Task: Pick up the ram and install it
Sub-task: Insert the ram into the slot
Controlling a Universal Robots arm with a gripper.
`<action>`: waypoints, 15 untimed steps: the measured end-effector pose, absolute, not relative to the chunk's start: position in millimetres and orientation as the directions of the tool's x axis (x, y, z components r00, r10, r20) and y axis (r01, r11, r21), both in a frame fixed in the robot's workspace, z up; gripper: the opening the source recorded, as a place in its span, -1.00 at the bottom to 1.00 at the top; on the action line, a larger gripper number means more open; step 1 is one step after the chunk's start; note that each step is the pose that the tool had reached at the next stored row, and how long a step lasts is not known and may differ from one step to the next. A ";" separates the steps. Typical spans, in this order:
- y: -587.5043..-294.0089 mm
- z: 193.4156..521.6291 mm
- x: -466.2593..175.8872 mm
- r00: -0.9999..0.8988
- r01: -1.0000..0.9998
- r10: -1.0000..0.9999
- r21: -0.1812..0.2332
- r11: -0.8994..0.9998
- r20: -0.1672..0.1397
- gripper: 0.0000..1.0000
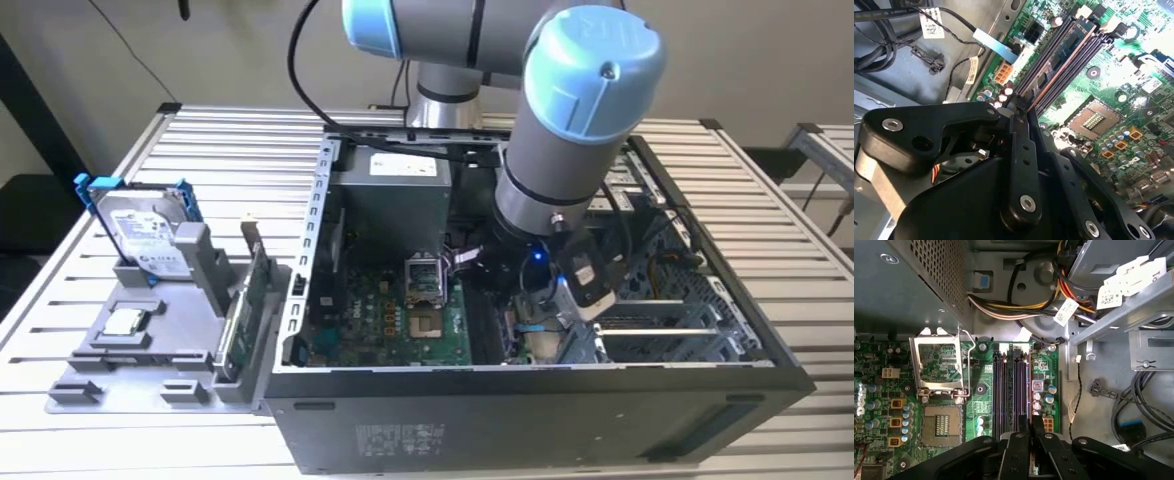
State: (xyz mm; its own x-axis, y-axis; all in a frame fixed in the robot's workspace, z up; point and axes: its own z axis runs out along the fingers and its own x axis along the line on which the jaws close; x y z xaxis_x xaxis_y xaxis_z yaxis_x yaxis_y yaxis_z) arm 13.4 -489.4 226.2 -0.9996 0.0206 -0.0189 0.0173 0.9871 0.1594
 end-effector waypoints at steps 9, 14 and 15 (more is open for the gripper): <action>-490.4 223.2 13.2 -1.000 0.021 0.025 0.185 0.982 -0.017 -0.71; -496.5 222.8 13.1 -0.999 0.025 0.028 0.193 0.981 -0.015 -0.71; -497.5 222.8 13.1 -0.999 0.026 0.029 0.194 0.981 -0.014 -0.71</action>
State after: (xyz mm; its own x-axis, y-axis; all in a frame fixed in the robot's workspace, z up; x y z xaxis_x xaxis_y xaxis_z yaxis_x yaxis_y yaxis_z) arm 13.1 -497.5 222.8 -0.9995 0.0289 -0.0143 0.0255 0.9806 0.1943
